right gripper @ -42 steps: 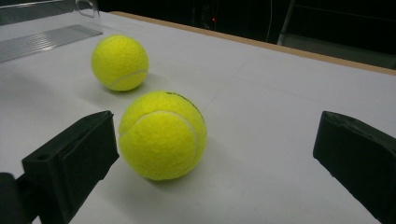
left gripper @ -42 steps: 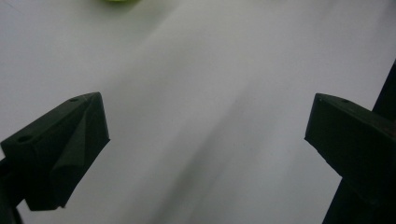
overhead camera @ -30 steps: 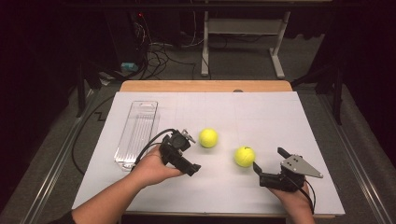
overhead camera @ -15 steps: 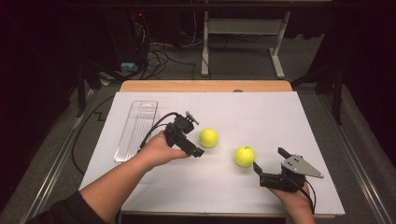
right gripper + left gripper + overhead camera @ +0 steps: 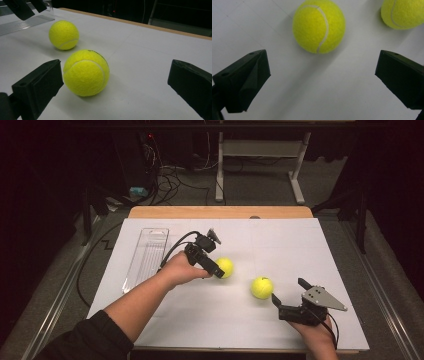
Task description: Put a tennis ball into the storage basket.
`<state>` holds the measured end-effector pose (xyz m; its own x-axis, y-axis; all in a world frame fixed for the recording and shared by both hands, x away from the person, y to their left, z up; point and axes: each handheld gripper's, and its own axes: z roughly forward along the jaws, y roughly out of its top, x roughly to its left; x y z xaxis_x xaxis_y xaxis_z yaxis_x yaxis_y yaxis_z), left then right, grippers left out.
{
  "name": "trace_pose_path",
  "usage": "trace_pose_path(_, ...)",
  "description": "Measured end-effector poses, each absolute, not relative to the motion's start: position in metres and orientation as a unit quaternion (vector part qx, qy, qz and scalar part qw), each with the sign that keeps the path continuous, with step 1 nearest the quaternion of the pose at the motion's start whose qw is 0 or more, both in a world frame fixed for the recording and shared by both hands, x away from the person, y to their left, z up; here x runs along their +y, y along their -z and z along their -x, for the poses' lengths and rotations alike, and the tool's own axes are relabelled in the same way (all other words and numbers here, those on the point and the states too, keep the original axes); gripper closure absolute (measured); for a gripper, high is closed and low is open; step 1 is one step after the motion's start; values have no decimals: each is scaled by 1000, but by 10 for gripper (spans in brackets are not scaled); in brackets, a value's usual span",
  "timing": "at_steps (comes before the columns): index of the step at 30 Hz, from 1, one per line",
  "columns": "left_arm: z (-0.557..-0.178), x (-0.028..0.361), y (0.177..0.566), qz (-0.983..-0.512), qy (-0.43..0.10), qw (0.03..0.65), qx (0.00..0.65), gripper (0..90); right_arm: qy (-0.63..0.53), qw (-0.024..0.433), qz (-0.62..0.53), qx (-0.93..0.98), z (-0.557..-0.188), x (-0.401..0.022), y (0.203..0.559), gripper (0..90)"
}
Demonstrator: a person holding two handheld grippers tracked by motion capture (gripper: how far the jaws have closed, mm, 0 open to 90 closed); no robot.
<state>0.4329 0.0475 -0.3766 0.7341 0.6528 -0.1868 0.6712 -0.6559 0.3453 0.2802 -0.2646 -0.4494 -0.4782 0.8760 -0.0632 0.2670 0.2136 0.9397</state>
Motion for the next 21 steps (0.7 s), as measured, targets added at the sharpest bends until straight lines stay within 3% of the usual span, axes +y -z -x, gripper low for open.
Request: trace_pose_path(21, -461, 20, 403, -909, 27, 162, 382, 10, -481, 311, -401, 715, -280, -265, 451, 0)
